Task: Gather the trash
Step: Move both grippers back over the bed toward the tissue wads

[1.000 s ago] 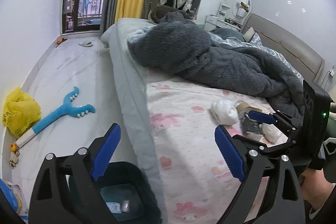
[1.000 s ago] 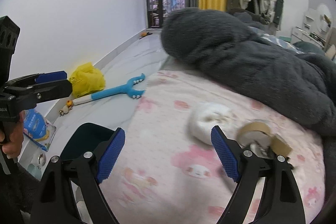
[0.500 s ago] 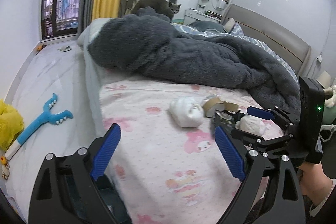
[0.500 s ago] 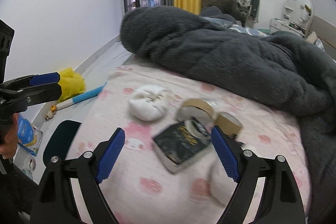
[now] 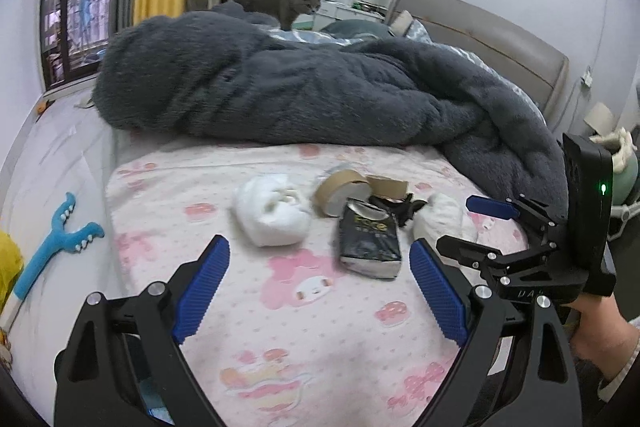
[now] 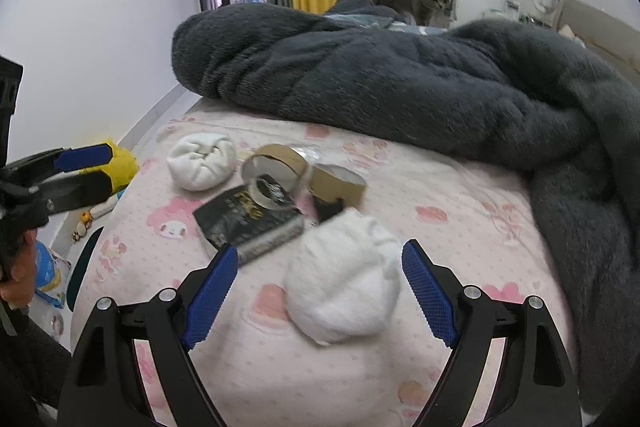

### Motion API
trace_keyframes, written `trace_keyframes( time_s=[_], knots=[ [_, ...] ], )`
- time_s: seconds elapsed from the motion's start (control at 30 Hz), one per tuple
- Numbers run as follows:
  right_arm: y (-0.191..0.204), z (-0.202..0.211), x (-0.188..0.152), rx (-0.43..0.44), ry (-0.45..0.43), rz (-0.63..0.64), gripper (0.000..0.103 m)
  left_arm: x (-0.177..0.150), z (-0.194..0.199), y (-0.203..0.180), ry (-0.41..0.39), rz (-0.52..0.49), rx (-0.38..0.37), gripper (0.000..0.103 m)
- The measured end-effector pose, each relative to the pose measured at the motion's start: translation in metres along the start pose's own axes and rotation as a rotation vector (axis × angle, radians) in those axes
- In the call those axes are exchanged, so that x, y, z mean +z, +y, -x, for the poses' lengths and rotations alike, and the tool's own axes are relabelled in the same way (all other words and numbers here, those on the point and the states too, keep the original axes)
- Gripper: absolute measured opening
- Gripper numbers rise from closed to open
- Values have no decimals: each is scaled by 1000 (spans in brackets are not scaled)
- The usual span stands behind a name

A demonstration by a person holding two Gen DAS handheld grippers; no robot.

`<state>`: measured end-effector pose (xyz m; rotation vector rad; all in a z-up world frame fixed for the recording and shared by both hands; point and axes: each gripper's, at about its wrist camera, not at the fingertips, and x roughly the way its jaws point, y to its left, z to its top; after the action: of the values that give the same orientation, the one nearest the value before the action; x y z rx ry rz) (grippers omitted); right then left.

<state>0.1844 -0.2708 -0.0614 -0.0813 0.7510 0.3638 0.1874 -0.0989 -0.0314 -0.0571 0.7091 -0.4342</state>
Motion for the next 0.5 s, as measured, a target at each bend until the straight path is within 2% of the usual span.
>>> trace_keyframes(
  time_s=[0.4,0.5],
  knots=[
    [-17,-12,-16,21,54,-14,85,-9,-48,-27,77,-81,-22,94],
    [-18,-13,-19,24,52,-11,80,-10,-59,-28,87,-84,-24,94]
  ],
)
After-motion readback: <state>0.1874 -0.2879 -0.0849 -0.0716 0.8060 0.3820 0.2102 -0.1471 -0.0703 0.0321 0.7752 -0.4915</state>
